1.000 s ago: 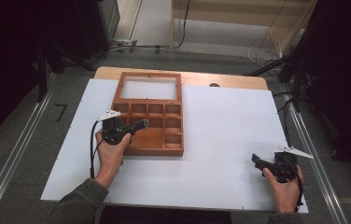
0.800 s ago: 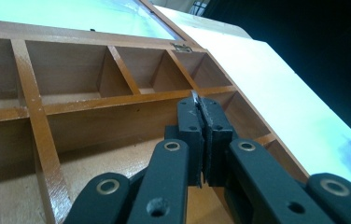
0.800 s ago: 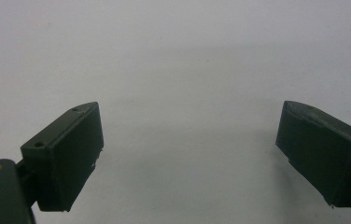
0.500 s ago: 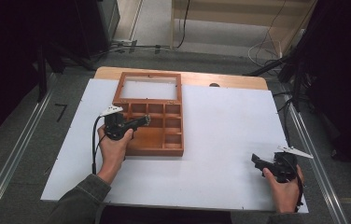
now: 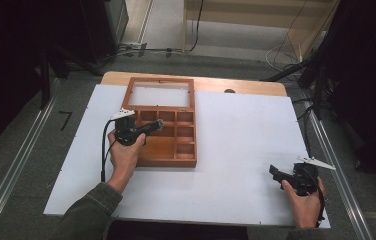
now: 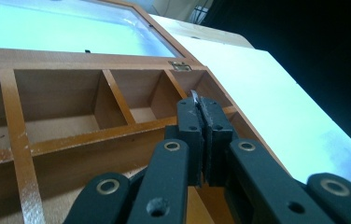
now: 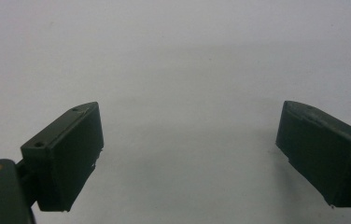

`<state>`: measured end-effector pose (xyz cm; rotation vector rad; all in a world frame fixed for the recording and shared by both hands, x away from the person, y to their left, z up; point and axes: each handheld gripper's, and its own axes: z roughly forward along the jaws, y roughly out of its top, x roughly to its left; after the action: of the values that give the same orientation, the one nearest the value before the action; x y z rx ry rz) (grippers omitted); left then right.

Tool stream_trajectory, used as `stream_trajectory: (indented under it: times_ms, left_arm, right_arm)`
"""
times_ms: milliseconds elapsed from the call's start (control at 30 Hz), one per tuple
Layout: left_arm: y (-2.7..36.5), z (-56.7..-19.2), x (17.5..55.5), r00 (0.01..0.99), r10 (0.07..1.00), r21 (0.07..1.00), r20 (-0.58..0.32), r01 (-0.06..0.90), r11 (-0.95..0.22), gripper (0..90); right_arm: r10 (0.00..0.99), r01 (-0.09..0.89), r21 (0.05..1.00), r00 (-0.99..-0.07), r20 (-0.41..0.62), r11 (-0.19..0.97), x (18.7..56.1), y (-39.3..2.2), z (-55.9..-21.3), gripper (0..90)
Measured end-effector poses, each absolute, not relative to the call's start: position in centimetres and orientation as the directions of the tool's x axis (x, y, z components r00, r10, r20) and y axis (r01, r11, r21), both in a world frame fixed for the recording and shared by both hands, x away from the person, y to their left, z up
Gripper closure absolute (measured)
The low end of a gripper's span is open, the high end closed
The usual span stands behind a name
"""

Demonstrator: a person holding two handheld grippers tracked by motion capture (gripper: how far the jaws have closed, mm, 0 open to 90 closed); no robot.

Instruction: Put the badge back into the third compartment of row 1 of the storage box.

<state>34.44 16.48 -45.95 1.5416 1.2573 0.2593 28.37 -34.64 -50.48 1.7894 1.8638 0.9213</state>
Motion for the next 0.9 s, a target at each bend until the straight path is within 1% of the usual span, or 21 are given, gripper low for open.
stream_trajectory:
  times_ms: [333,900]
  left_arm:
    - [16.4,-46.4,35.6,0.395,0.805,0.793,-0.442,0.591,0.145,89.5]
    - [15.8,-46.2,37.0,0.379,0.809,0.793,-0.45,0.586,0.166,89.5]
  right_arm:
    - [0.981,0.72,0.693,-0.104,0.162,-0.038,28.3,-34.7,-50.5,5.8]
    - [0.981,0.717,0.696,-0.106,0.163,-0.039,28.3,-34.7,-50.4,5.8]
